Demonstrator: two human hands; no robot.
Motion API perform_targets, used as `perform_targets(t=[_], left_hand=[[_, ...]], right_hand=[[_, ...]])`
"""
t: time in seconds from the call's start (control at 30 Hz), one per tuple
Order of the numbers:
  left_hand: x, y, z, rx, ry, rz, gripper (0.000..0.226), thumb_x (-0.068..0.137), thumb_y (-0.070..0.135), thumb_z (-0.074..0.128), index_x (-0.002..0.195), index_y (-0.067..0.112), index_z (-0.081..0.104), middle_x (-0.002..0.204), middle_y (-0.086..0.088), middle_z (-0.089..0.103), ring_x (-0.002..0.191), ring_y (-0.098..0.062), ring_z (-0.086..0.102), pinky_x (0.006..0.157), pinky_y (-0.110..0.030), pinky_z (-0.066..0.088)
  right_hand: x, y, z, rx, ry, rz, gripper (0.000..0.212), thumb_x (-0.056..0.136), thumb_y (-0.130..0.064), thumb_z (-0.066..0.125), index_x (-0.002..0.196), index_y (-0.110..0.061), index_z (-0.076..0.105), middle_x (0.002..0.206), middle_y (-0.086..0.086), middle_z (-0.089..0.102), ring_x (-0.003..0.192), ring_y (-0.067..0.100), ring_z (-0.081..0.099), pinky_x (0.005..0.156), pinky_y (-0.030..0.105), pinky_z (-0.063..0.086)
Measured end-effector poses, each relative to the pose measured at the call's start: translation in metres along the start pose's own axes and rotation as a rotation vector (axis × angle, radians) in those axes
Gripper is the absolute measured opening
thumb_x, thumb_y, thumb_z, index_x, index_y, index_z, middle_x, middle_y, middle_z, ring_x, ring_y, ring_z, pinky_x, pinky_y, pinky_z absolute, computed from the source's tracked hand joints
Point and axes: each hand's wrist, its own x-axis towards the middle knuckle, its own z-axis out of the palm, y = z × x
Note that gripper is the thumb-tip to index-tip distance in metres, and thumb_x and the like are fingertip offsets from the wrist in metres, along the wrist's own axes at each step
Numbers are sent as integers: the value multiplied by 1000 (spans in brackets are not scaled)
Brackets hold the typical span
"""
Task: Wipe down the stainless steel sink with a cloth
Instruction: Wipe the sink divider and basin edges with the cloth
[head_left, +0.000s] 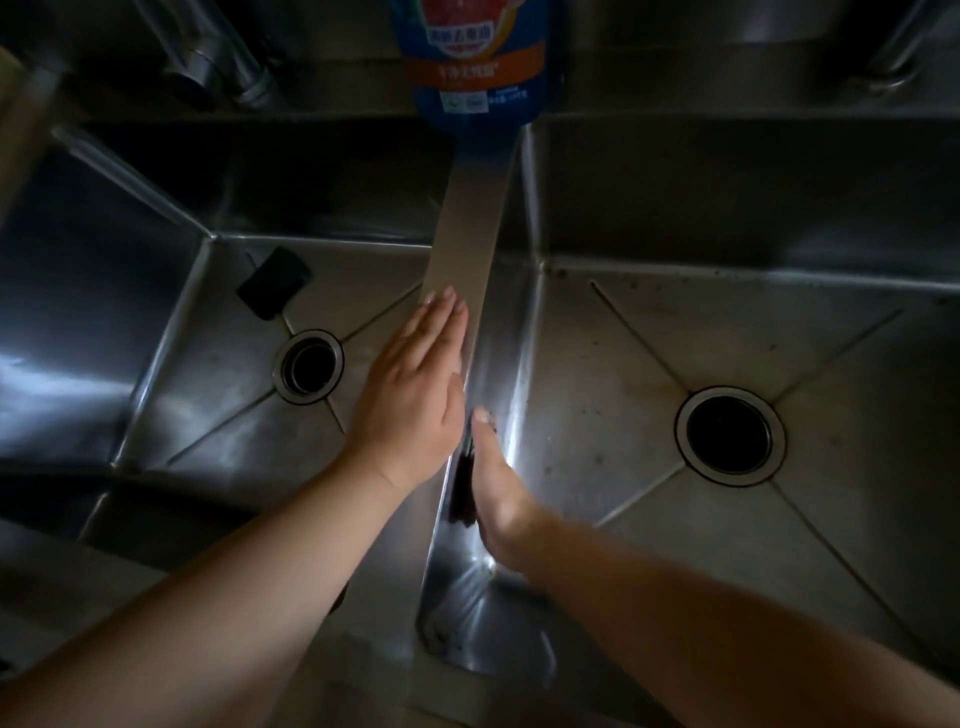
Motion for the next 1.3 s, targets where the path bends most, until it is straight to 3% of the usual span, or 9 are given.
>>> perform_targets(t=[0.1, 0.27, 0.43, 0.7, 0.8, 0.9, 1.03, 1.13, 1.3], left_hand=[[1, 1, -1, -7, -16, -6, 53, 85, 15, 24, 127, -11, 42, 137, -27, 41, 129, -40, 36, 108, -42, 22], [2, -1, 2, 3, 15, 22, 42, 84, -1, 40, 123, -14, 46, 132, -31, 44, 124, -46, 40, 104, -50, 23], [3, -3, 2, -12, -8, 5, 45, 87, 4, 37, 129, -9, 41, 139, -25, 39, 131, -39, 34, 109, -40, 18], [1, -1, -1, 6, -39, -25, 49, 90, 9, 31, 138, -1, 29, 149, -16, 24, 140, -26, 19, 110, -19, 3], [-2, -1, -2, 50, -91, -29, 50, 95, 10, 31, 143, 4, 17, 154, -11, 10, 143, -20, 6, 107, -14, -9], [-12, 3, -8, 41, -87, -28, 49, 95, 9, 34, 142, 2, 20, 153, -13, 13, 142, -23, 9, 109, -20, -4], [-41, 2, -11, 18, 32, -63, 41, 86, 1, 38, 122, -16, 46, 132, -34, 42, 123, -51, 38, 103, -54, 19], [-48, -2, -5, 9, 24, -120, 45, 88, 8, 32, 125, -14, 43, 134, -32, 40, 125, -48, 37, 104, -52, 20], [-47, -2, -2, 1, 13, -114, 44, 87, 3, 37, 127, -14, 40, 137, -31, 37, 128, -45, 33, 106, -49, 22]], right_hand=[[4, -27, -9, 58, -33, 54, 74, 90, -65, 20, 146, -17, 27, 150, 4, 33, 132, 19, 38, 107, 36, 32], [19, -43, -18, 248, 38, 33, 72, 92, -63, 17, 144, -17, 34, 149, 5, 36, 136, 21, 35, 116, 42, 23], [24, -18, -10, 196, 184, 204, 73, 90, -66, 24, 143, -17, 34, 147, 10, 38, 132, 28, 38, 111, 47, 29], [-13, -52, 2, 328, -61, -8, 74, 90, -67, 14, 140, -19, 40, 144, 7, 44, 131, 19, 43, 114, 40, 28], [-36, -53, 7, 342, -102, 74, 74, 90, -67, 12, 135, -18, 45, 134, 10, 53, 112, 22, 55, 99, 37, 42], [-58, -50, 14, 293, -186, 136, 77, 89, -68, 12, 133, -15, 47, 132, 14, 55, 117, 24, 54, 104, 40, 41], [-69, -66, 10, 328, -250, 102, 74, 86, -72, 11, 123, -26, 56, 130, 2, 57, 124, 18, 50, 105, 39, 35], [-62, -69, 7, 298, -187, 120, 69, 88, -69, 15, 131, -28, 50, 132, 3, 55, 122, 22, 52, 107, 40, 36], [-67, -48, 4, 51, -172, 213, 81, 88, -69, 11, 133, -12, 46, 118, 9, 60, 70, 11, 52, 59, 23, 39]])
